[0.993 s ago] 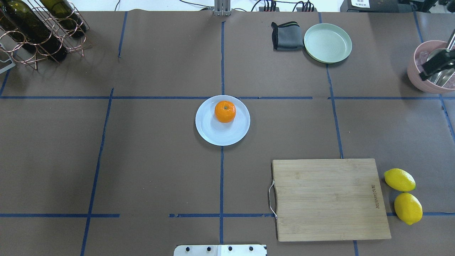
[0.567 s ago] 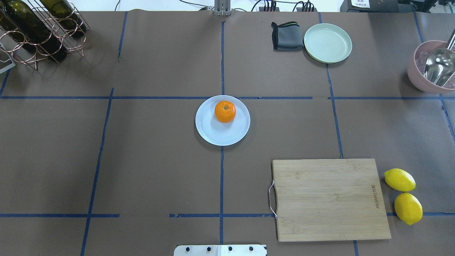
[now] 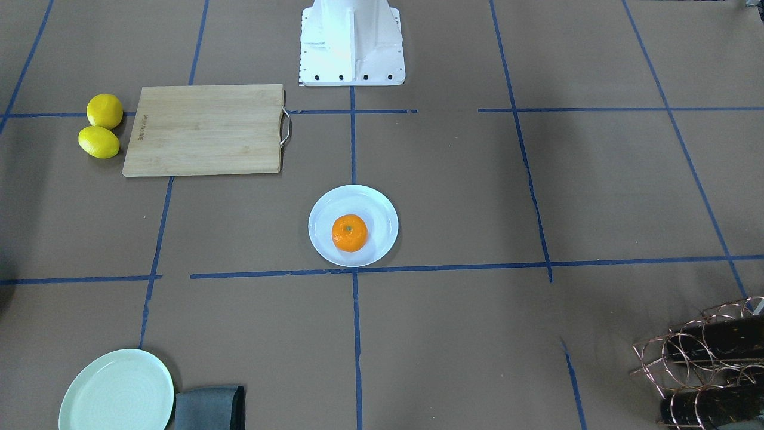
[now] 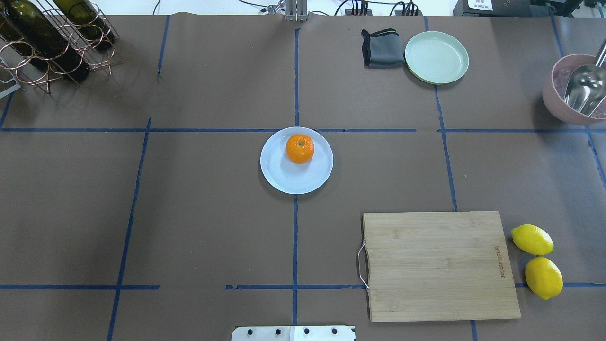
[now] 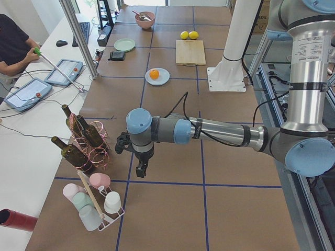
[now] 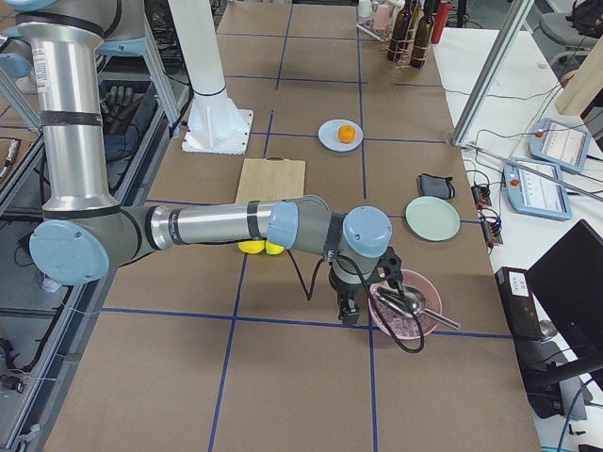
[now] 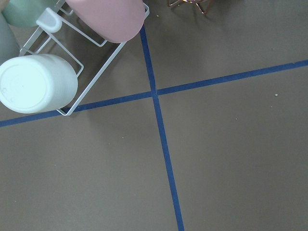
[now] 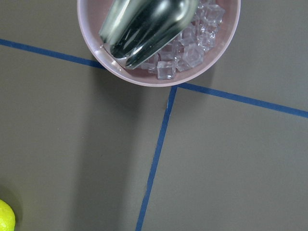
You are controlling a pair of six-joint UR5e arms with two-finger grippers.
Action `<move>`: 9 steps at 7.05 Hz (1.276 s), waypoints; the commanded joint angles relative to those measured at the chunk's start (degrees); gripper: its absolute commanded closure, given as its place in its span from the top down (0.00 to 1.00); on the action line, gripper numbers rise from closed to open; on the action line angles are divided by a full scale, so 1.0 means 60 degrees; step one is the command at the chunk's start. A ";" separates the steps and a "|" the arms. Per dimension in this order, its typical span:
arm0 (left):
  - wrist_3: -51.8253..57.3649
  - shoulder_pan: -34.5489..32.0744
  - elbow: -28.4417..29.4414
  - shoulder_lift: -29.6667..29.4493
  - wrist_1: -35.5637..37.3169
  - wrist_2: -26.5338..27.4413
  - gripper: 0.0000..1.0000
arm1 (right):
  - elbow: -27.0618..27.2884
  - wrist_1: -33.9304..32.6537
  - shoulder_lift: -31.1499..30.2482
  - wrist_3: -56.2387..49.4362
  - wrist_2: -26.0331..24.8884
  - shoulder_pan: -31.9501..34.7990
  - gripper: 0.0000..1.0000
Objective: Pick orange to plate
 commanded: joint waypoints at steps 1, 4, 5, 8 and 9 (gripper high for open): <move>0.0005 -0.0005 0.0051 0.0102 -0.0042 0.0035 1.00 | -0.0168 0.1363 -0.0395 0.1736 0.0012 0.0013 1.00; 0.0005 -0.0092 0.0051 0.0131 0.0016 0.0051 1.00 | -0.0740 0.2367 -0.0455 0.2011 0.0012 -0.0002 1.00; 0.0005 -0.0122 0.0066 0.0218 0.0031 0.0036 1.00 | -0.0783 0.2382 -0.0455 0.2200 0.0026 -0.0002 1.00; -0.0010 -0.0386 0.0080 0.0351 0.0031 -0.0008 1.00 | -0.0798 0.2426 -0.0455 0.2451 0.0041 -0.0017 1.00; -0.0010 -0.0386 0.0080 0.0351 0.0046 -0.0023 1.00 | -0.0784 0.2426 -0.0455 0.2480 0.0041 -0.0002 1.00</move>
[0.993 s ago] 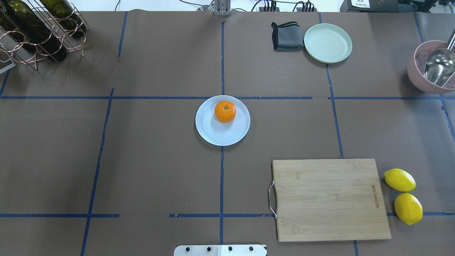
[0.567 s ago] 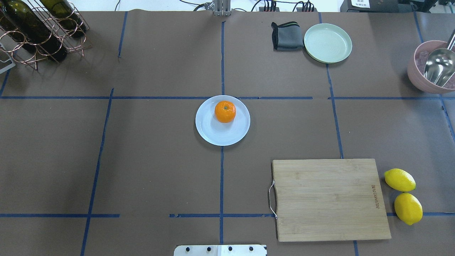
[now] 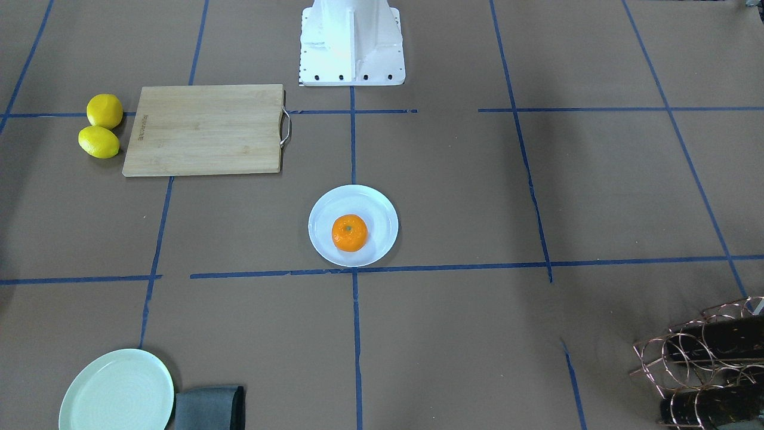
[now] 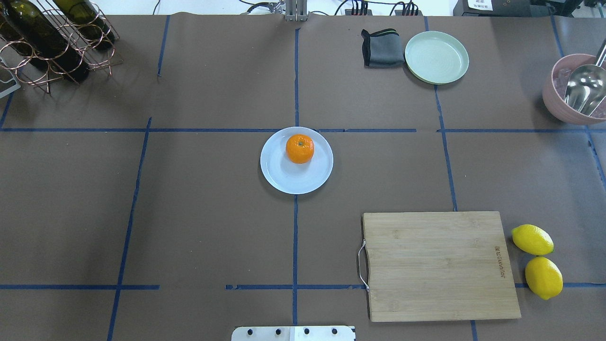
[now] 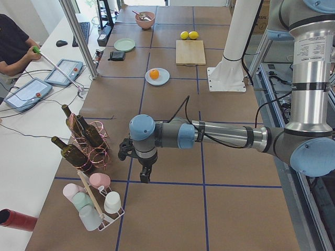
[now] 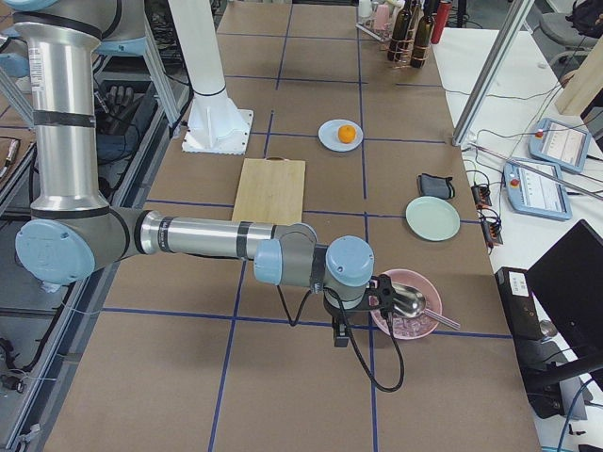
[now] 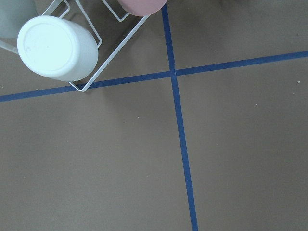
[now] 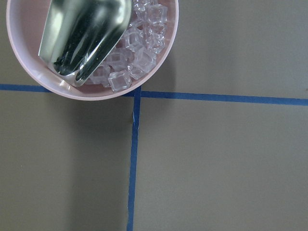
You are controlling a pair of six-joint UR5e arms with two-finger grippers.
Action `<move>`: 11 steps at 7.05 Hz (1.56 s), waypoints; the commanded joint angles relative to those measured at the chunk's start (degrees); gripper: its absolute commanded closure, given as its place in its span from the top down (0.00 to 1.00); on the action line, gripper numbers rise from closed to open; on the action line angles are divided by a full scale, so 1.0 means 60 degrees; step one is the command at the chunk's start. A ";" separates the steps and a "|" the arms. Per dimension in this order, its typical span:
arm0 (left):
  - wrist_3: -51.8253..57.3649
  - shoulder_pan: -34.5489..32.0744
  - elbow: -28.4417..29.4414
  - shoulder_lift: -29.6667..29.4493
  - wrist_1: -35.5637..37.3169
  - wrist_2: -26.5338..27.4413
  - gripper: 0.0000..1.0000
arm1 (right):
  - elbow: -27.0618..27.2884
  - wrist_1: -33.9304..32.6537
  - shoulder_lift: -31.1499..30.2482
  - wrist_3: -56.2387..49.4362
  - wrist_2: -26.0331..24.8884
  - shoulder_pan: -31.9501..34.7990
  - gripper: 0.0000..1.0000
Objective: Pick orange to plate
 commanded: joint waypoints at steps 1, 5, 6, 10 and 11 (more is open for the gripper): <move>-0.0005 -0.0025 0.0000 0.0008 0.0012 -0.0015 1.00 | 0.0004 0.0003 0.0000 0.0040 0.0016 -0.0005 1.00; -0.0020 -0.0025 0.0101 0.0023 0.0012 -0.0263 1.00 | 0.0004 0.0003 0.0000 0.0040 0.0016 -0.0005 1.00; -0.0020 -0.0025 0.0160 0.0008 -0.0003 -0.0264 1.00 | 0.0018 0.0018 0.0000 0.0040 0.0016 -0.0005 1.00; -0.0020 -0.0025 0.0161 0.0008 -0.0003 -0.0264 1.00 | -0.0025 0.0267 -0.0015 0.0040 0.0001 0.0009 1.00; -0.0020 -0.0025 0.0161 0.0008 -0.0003 -0.0264 1.00 | -0.0025 0.0267 -0.0015 0.0040 0.0001 -0.0005 1.00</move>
